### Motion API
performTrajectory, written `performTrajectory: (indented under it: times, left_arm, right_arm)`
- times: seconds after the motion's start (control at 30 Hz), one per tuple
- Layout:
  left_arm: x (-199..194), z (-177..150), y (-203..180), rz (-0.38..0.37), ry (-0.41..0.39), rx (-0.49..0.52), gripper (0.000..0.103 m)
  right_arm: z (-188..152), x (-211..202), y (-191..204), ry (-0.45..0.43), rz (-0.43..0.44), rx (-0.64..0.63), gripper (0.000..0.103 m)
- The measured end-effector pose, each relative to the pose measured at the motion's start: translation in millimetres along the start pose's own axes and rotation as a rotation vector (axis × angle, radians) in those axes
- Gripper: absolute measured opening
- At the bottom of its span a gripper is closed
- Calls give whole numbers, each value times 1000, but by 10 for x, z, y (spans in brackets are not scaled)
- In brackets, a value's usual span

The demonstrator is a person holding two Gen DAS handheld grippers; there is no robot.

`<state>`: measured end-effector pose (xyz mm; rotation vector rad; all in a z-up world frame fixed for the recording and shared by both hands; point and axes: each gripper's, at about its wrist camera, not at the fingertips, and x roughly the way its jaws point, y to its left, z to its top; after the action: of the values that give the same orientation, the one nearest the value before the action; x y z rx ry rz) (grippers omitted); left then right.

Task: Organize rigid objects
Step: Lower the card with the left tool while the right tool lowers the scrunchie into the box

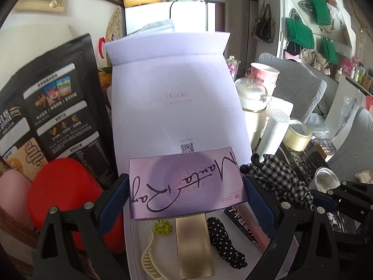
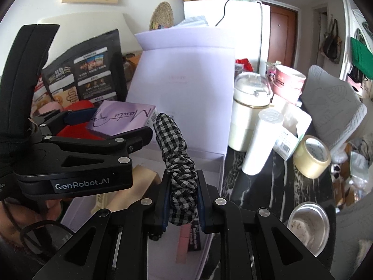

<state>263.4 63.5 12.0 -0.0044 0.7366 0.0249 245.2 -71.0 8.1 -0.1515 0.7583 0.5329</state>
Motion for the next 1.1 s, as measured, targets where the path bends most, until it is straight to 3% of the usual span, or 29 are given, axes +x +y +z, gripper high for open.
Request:
performTrajectory:
  times: [0.6, 1.1]
  left_arm:
    - [456, -119, -33, -37, 74, 41, 97]
    - [749, -257, -9, -19, 230, 19, 97]
  right_arm:
    - [-88, 491, -56, 81, -25, 18, 19]
    - [-154, 644, -157, 158, 14, 62, 21]
